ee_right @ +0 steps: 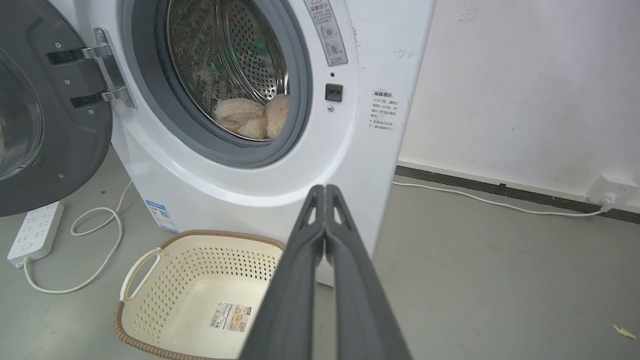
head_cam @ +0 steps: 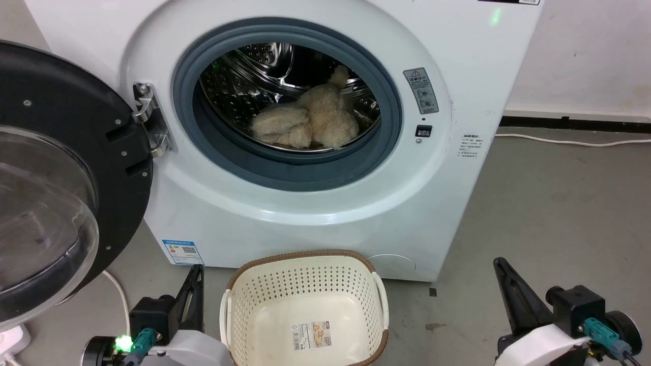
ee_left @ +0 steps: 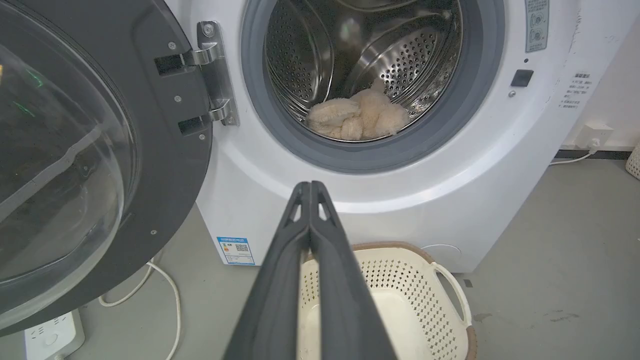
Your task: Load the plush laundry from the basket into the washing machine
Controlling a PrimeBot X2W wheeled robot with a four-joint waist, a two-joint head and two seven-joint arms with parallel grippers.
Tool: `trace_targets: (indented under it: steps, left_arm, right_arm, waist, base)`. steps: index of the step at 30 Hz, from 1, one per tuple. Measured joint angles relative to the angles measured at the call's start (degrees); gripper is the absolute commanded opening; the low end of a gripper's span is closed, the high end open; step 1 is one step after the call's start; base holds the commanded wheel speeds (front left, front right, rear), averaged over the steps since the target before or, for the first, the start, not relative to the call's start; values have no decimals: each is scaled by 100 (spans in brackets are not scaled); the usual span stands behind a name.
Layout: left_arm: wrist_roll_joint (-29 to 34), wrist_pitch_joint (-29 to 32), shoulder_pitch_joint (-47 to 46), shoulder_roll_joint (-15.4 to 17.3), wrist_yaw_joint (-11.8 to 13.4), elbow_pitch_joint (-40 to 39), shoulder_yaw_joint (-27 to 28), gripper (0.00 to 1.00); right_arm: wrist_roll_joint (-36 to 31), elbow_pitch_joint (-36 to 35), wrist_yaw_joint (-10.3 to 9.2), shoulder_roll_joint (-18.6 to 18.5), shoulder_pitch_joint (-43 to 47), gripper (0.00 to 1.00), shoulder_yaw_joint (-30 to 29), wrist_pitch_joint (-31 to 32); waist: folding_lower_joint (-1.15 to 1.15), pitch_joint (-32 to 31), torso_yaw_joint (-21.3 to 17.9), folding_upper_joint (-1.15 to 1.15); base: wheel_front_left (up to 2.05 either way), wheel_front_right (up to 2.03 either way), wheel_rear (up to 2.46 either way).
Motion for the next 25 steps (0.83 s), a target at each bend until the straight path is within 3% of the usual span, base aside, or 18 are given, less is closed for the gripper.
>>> trace_targets:
  steps: [25]
  left_arm:
    - [194,203,-115,-13,45,-92,21,0]
  right_arm:
    - [-160,-5,1,0,-103,0,-64,207]
  waist:
    - [0,-2,-25,0]
  base:
    - [0,0,0]
